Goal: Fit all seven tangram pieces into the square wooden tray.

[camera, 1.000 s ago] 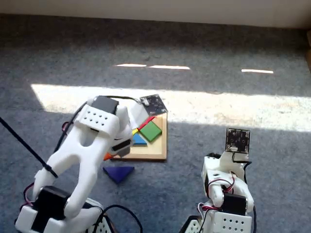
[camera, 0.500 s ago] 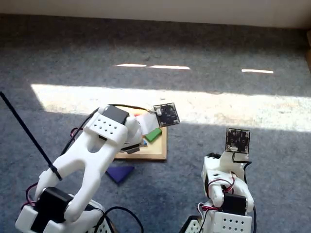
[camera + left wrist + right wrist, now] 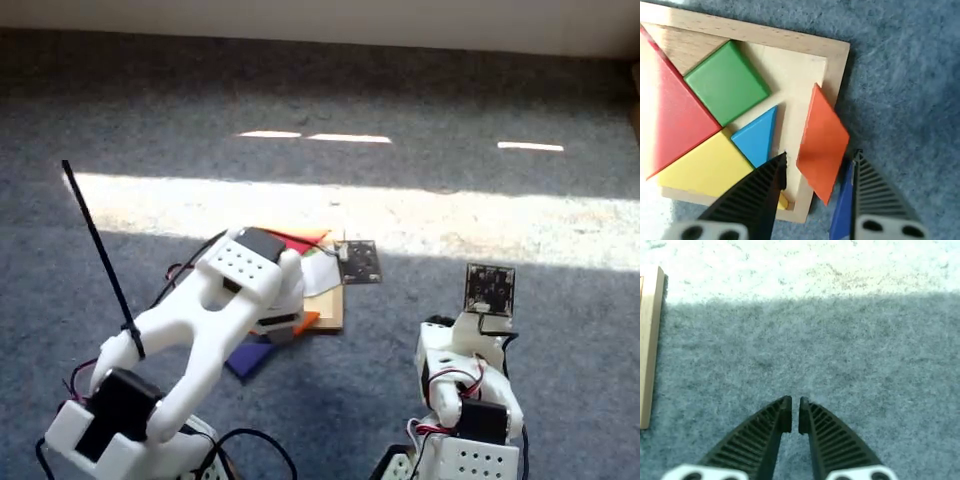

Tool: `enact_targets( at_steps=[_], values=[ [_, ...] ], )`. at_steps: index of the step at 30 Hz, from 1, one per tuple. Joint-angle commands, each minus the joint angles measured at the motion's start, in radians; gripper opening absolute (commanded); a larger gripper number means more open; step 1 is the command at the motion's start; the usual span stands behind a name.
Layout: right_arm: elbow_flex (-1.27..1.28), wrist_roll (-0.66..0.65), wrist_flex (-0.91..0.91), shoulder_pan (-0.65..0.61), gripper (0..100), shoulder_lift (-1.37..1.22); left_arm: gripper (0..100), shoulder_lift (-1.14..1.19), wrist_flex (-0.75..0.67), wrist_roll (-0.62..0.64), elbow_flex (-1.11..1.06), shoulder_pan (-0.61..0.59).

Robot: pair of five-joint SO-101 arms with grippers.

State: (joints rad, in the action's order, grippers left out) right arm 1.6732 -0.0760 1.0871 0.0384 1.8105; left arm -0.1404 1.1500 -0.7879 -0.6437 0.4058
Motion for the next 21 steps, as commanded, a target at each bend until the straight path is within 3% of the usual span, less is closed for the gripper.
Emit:
enact_targets(
  at_steps=[1, 16, 21],
  values=[
    [0.14, 0.002, -0.016, 0.012, 4.1, 0.008, 22, 0.036, -0.008, -0.008, 0.047, -0.025],
    [0.14, 0.002, -0.016, 0.012, 4.1, 0.008, 21, -0.035, -0.02, 0.032, 0.054, -0.085],
    [0.14, 0.002, -0.016, 0.012, 4.1, 0.008, 21, -0.035, -0.086, 0.037, 0.025, -0.125]
  ],
)
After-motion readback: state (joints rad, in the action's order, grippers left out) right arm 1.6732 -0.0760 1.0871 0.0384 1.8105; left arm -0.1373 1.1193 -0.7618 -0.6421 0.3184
